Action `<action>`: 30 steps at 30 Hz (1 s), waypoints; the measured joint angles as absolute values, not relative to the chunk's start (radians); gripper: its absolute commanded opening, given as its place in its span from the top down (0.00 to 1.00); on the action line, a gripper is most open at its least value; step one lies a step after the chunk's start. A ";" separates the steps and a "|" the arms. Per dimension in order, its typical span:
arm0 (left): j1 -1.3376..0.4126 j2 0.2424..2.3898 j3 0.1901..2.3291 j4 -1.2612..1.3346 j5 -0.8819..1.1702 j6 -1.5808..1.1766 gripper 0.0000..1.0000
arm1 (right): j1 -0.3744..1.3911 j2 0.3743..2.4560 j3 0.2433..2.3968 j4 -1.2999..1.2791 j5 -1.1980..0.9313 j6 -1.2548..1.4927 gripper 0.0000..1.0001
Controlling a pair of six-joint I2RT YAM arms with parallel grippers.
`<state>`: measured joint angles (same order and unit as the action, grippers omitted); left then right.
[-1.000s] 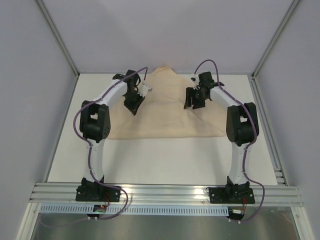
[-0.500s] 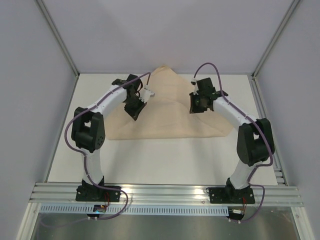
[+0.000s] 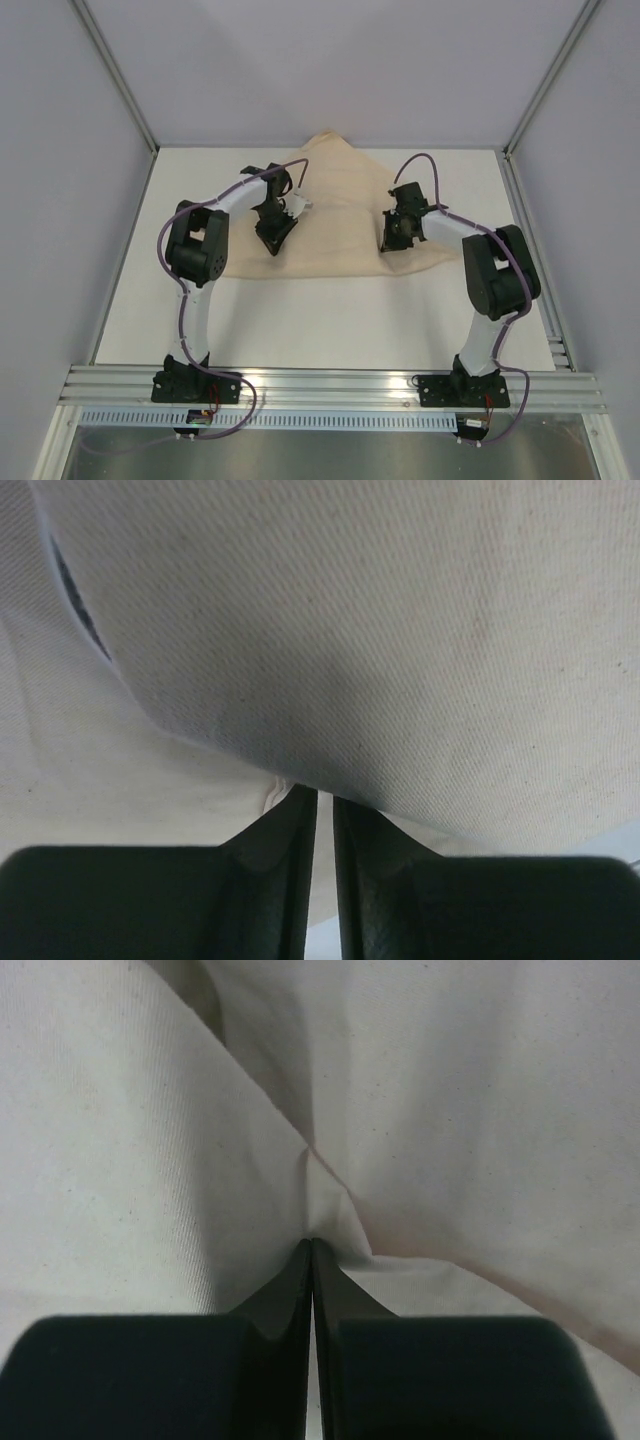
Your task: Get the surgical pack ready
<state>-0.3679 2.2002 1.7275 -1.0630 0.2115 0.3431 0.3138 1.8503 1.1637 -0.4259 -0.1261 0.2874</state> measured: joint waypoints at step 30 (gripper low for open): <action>-0.368 2.102 1.564 -1.028 0.207 0.334 0.66 | 0.310 1.711 0.963 -0.389 -0.153 0.361 1.00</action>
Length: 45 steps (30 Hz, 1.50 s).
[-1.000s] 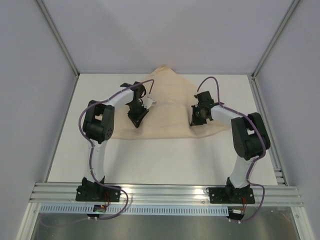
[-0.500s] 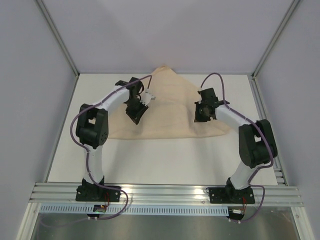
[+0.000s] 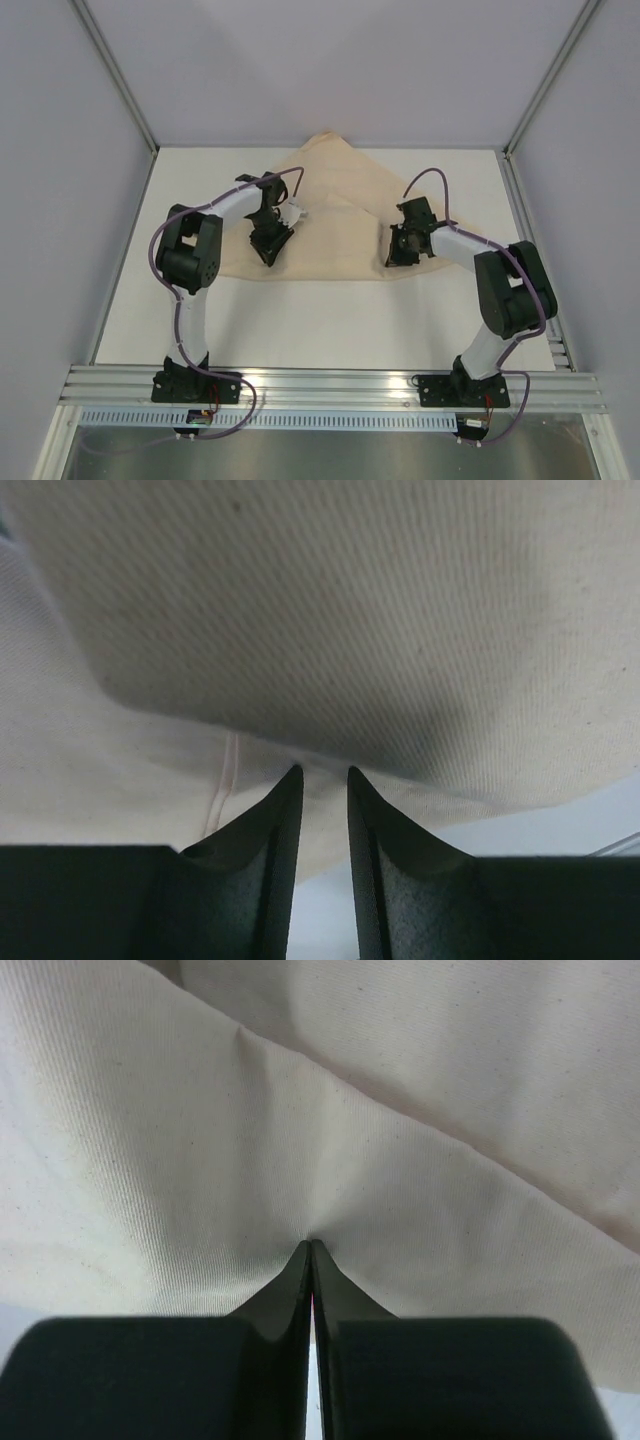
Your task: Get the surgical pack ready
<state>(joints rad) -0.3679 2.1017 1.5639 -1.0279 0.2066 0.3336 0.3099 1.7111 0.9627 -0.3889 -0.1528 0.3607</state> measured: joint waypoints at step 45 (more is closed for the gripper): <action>-0.307 2.088 1.798 -1.080 0.203 0.335 0.52 | 0.258 2.518 2.168 -0.648 -0.664 0.265 0.51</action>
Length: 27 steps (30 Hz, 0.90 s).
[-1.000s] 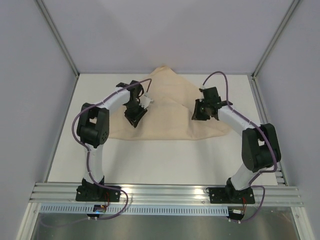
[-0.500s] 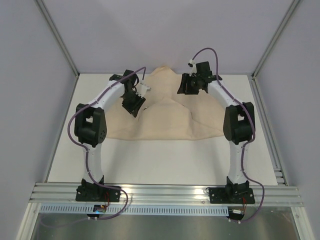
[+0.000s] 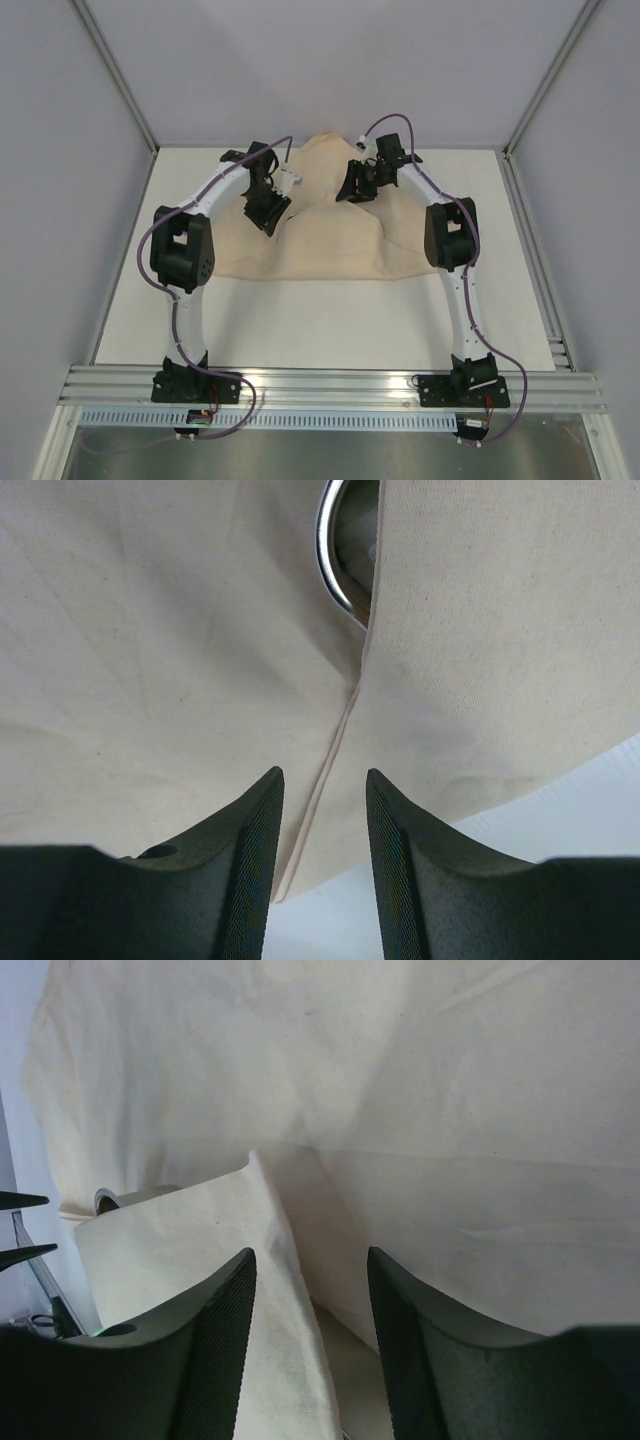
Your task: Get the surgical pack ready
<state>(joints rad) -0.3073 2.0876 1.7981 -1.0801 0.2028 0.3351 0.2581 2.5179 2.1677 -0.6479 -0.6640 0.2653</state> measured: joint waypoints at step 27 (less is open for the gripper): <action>-0.308 2.097 1.799 -1.081 0.184 0.339 0.52 | 0.268 2.547 2.155 -0.392 -0.624 0.517 1.00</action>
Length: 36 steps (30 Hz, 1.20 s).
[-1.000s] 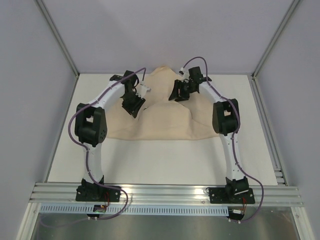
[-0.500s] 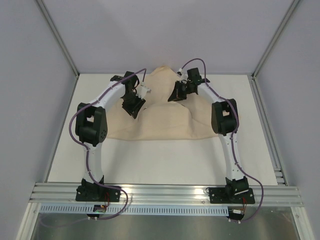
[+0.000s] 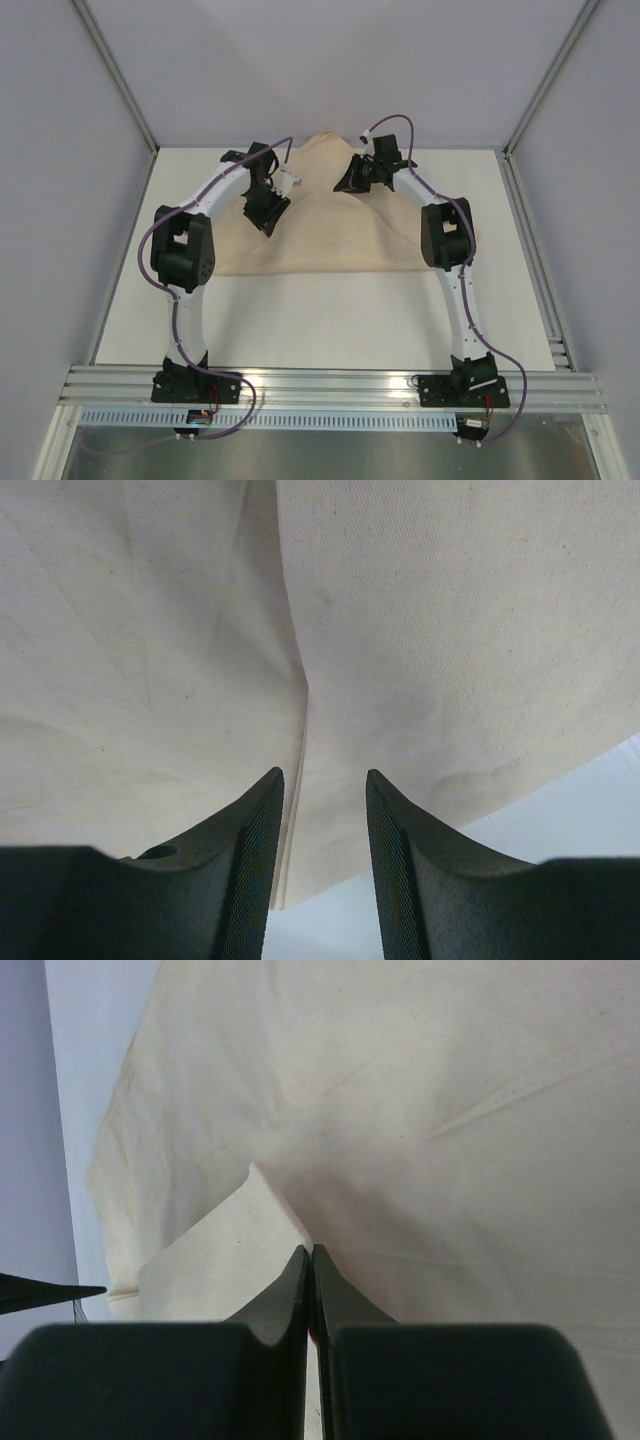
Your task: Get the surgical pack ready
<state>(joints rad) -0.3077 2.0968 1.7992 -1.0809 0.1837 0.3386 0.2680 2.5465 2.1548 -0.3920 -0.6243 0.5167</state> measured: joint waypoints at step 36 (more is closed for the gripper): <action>-0.308 2.079 1.711 -1.058 0.169 0.338 0.52 | 0.249 1.799 1.510 -0.441 -0.145 0.313 0.96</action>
